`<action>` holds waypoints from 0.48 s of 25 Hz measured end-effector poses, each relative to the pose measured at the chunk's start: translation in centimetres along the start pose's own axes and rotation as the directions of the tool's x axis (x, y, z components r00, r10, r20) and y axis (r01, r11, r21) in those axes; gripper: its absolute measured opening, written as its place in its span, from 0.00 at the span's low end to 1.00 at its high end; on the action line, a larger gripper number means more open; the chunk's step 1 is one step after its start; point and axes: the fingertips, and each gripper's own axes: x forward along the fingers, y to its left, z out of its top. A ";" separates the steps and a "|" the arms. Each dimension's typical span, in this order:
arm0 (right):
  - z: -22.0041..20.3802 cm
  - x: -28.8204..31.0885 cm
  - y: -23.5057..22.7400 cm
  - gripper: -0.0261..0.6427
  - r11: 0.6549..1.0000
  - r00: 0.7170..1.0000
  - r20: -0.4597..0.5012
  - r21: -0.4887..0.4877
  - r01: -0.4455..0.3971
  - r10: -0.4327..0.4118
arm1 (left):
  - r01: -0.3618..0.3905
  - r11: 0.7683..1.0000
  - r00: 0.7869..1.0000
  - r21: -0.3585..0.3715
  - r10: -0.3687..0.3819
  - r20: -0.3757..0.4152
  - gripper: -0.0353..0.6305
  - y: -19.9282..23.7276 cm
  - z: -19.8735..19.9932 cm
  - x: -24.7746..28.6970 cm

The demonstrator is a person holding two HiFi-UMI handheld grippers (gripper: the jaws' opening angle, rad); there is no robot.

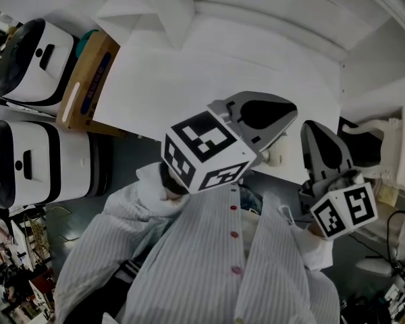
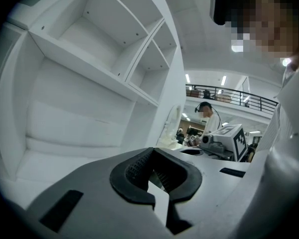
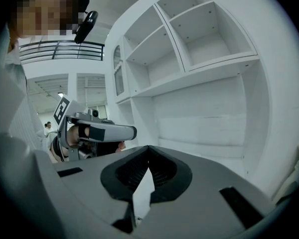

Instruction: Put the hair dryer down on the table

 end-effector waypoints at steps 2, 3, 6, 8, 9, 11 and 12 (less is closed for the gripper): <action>-0.2 -0.1 0.0 0.06 1.000 1.000 -0.001 0.006 0.001 -0.001 | 0.006 1.000 1.000 0.011 -0.006 -0.016 0.07 -0.1 -0.3 0.0; -0.3 -0.2 0.0 0.06 1.000 1.000 -0.002 0.010 0.000 0.000 | 0.006 1.000 1.000 0.023 -0.006 -0.022 0.07 0.0 -0.4 0.0; -0.6 -0.3 -0.1 0.06 1.000 1.000 -0.005 0.017 -0.004 0.004 | -0.007 0.998 0.999 0.068 0.010 -0.043 0.07 0.4 -0.8 0.0; -0.7 -0.3 -0.1 0.06 1.000 1.000 -0.009 0.015 -0.006 0.006 | -0.009 0.996 0.998 0.085 0.014 -0.059 0.07 0.8 -1.1 -0.2; -0.8 -0.3 -0.1 0.06 1.000 1.000 -0.010 0.015 -0.006 0.006 | -0.009 0.996 0.998 0.090 0.015 -0.066 0.07 0.9 -1.2 -0.3; -0.8 -0.3 -0.1 0.06 1.000 1.000 -0.011 0.016 -0.006 0.007 | -0.011 0.996 0.997 0.085 0.018 -0.076 0.07 1.3 -1.4 -0.7; -0.8 -0.3 0.0 0.06 1.000 1.000 -0.012 0.016 -0.006 0.006 | -0.012 0.997 0.997 0.074 0.018 -0.077 0.07 1.4 -1.3 -0.8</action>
